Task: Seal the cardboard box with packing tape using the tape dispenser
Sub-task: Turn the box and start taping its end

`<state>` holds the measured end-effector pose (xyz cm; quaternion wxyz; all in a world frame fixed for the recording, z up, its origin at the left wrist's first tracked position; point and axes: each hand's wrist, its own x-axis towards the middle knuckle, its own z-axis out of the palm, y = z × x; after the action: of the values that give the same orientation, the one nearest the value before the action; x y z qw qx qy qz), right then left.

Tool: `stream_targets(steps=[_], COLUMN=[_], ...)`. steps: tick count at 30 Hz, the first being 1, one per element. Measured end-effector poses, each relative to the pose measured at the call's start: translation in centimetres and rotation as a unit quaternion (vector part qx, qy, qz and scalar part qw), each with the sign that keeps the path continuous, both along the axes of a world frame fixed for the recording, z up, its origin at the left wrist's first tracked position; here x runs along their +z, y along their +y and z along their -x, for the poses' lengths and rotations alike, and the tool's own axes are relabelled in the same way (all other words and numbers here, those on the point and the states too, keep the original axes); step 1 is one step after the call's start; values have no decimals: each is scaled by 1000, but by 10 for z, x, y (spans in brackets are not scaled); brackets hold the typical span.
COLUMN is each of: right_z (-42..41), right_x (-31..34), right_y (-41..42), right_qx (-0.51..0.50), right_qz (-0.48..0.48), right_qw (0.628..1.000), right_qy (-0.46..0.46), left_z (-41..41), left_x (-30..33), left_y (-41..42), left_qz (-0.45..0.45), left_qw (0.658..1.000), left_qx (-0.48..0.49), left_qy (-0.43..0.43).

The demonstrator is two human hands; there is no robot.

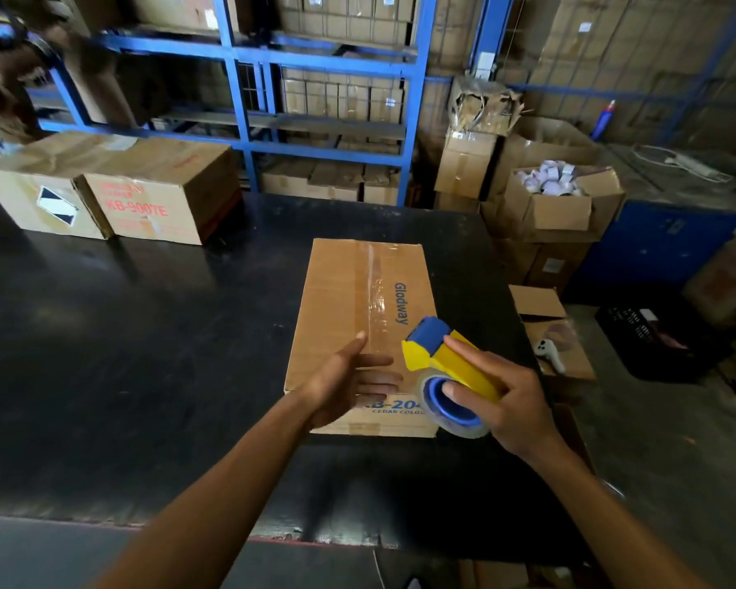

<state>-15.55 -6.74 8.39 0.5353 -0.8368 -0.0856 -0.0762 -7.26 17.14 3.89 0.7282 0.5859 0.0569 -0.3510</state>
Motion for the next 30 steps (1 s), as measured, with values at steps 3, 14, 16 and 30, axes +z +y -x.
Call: stream_targets(steps=[3, 14, 16, 30], right_z=[2, -7, -10, -46], right_x=[-11, -45, -45, -23], right_y=[-2, 15, 19, 23], right_qx=[31, 88, 98, 176], right_qz=[112, 196, 182, 303], right_qw=[989, 971, 973, 933], right_qy=[-94, -103, -103, -80], left_z=[15, 31, 31, 21], left_x=[21, 32, 28, 2], left_y=[16, 26, 27, 44], left_qz=[106, 71, 67, -129], left_qw=[992, 989, 985, 919], left_qx=[26, 87, 110, 372], left_qy=[71, 99, 111, -22])
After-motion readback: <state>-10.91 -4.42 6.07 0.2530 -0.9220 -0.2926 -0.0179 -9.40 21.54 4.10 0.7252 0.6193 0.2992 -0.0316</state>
